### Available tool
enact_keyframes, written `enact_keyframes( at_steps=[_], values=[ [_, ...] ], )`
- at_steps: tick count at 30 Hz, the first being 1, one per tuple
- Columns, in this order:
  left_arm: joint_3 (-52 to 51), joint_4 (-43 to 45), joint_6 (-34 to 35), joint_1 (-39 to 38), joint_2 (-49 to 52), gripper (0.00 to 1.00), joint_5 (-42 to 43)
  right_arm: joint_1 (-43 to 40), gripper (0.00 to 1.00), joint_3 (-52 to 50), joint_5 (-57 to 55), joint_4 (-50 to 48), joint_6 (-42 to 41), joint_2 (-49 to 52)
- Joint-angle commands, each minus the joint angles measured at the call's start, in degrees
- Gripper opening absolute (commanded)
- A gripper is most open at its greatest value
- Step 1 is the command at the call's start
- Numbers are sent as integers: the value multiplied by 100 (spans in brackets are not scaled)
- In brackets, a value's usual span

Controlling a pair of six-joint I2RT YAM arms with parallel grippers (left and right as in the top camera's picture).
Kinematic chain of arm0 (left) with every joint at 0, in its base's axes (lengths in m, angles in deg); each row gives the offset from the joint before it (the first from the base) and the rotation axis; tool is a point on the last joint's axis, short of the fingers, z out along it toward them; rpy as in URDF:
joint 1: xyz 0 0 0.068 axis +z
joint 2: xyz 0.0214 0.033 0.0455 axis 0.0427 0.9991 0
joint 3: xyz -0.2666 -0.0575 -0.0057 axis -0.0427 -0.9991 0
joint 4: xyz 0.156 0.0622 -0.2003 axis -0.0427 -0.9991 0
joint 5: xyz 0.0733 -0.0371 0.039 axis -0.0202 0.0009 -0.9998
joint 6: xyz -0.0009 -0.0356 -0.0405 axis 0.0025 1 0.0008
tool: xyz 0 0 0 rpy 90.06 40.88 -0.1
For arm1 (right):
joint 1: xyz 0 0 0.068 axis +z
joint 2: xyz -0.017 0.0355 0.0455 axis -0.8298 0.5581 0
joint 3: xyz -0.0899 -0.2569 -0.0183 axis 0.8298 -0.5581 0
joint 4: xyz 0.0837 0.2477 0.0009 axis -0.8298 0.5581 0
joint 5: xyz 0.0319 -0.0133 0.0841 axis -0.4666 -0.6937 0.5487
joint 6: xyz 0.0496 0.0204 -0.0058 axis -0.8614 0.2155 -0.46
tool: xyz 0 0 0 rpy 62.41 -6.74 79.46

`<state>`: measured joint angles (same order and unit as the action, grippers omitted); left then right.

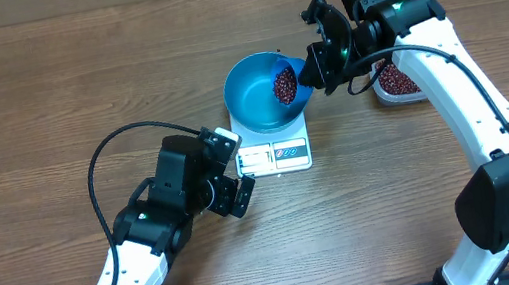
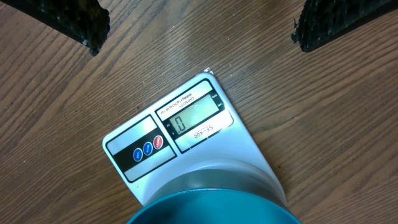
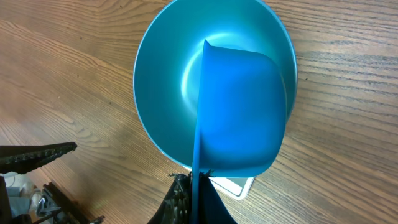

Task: Scoop item into bowl and weigh 150g on scale
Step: 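Carry the scoop with the right gripper over the teal bowl, then tip the scoop with the right gripper to pour beans into the bowl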

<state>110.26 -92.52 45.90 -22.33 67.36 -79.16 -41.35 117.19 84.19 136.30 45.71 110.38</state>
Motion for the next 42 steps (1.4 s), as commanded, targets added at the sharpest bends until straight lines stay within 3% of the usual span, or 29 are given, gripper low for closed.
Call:
enact_keyframes(
  at_steps=[1, 15, 32, 42],
  values=[
    [-17, 28, 98, -28, -22, 100, -13, 33, 4, 170, -59, -39, -15, -66],
    [-17, 28, 98, -28, -22, 100, -13, 411, 4, 177, -1027, -354, 7, -66],
    [-17, 28, 101, -28, -22, 100, -13, 2094, 4, 575, -4819, -420, 179, -66],
    [-17, 28, 101, -28, -22, 100, -13, 2411, 4, 575, -5327, -380, 201, -66]
  ],
)
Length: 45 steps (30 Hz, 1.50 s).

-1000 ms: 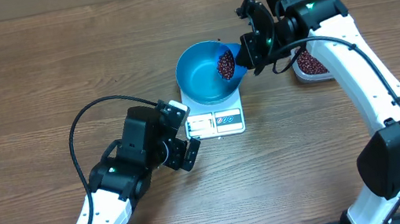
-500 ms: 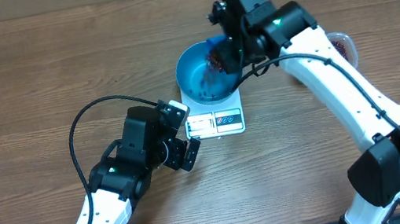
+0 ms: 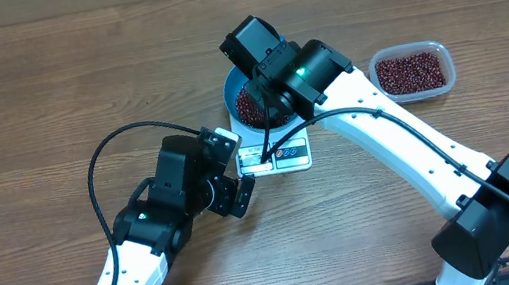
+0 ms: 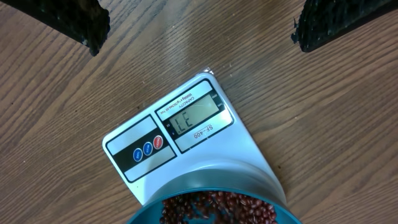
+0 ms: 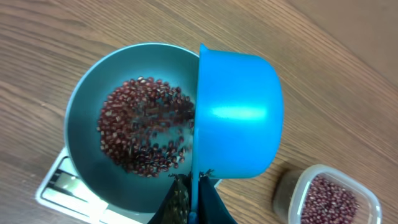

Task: Scoop item into bowl and weigh 150g on scale
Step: 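Tip the scoop with the right gripper to pour beans into the bowl, then move the empty scoop back over the bean tub, right gripper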

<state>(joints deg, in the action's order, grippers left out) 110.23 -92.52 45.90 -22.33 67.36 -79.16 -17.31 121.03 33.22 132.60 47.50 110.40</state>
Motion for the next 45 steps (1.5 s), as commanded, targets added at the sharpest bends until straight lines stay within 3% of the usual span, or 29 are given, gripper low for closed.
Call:
enact_keyframes(
  at_steps=[1, 22, 37, 45],
  values=[
    [-15, 28, 98, -28, -22, 100, -13, 7, 4, 190, -227, -11, 22, -68],
    [-15, 28, 98, -28, -22, 99, -13, -205, 4, 201, 61, -85, 22, -356],
    [-15, 28, 98, -28, -22, 100, -13, -2520, 4, 201, 2680, 85, -2, -1226],
    [-15, 28, 98, -28, -22, 100, -13, -3445, 4, 199, 3254, 315, -2, -1224]
  ],
)
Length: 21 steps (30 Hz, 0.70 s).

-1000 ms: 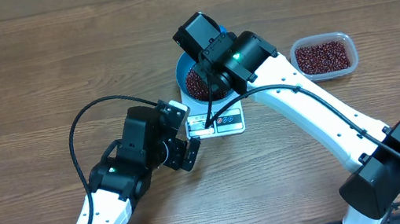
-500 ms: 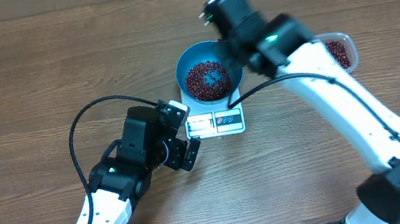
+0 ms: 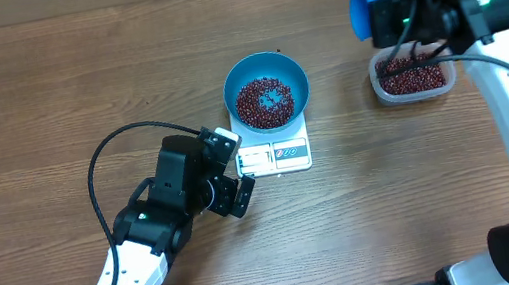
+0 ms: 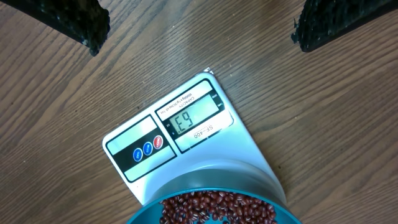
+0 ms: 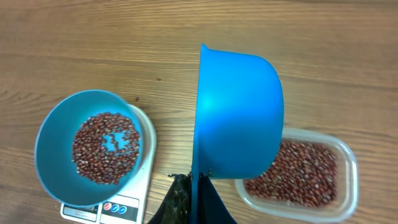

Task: Scoop item into bowl and weigh 150g on scale
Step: 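Move the empty scoop back over the bean tub, right gripper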

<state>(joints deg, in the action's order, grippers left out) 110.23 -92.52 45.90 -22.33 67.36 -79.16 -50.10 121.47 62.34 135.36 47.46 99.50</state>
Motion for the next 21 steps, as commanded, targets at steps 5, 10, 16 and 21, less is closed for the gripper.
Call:
enact_keyframes(
  at_steps=[5, 10, 16, 21],
  values=[
    [-15, 28, 98, -28, -22, 100, -13, -435, 4, 151, 341, 144, 9, -133],
    [-15, 28, 98, -28, -22, 99, -13, -509, 4, 146, 341, 146, 9, -133],
    [-15, 28, 98, -28, -22, 99, -13, -509, 4, 142, 339, 146, 26, -127],
    [-15, 28, 98, -28, -22, 100, -13, -509, 4, 107, 339, 142, 74, -127]
  ],
)
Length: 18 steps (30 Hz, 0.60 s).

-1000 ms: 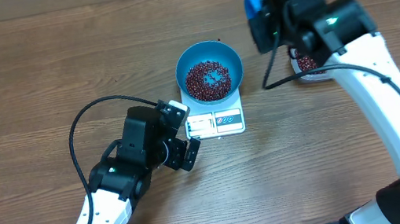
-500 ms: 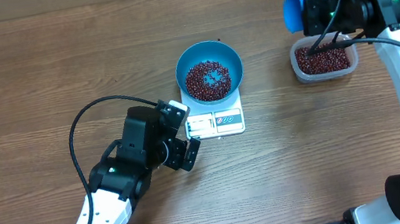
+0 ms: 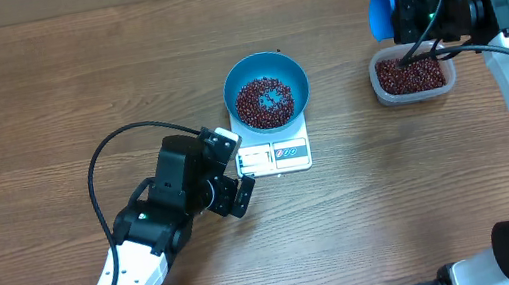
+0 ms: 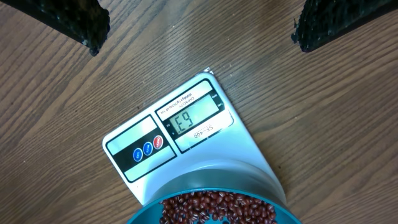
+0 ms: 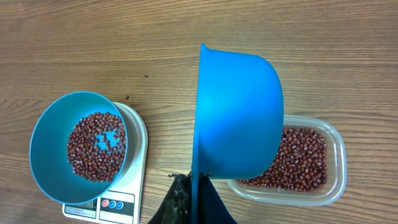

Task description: Scoop item into bowl and weigh 150g on scale

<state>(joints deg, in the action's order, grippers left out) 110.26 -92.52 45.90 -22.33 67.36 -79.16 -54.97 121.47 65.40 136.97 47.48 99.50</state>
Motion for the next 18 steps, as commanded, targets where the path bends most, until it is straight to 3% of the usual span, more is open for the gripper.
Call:
enact_keyframes(
  at_steps=[1, 18],
  values=[
    [-17, 28, 98, -28, -22, 99, -13, -22, 4, 101, 33, -11, 116, -122],
    [-17, 24, 98, -28, -22, 100, -13, -22, 4, 101, 33, -11, 166, -122]
  ],
)
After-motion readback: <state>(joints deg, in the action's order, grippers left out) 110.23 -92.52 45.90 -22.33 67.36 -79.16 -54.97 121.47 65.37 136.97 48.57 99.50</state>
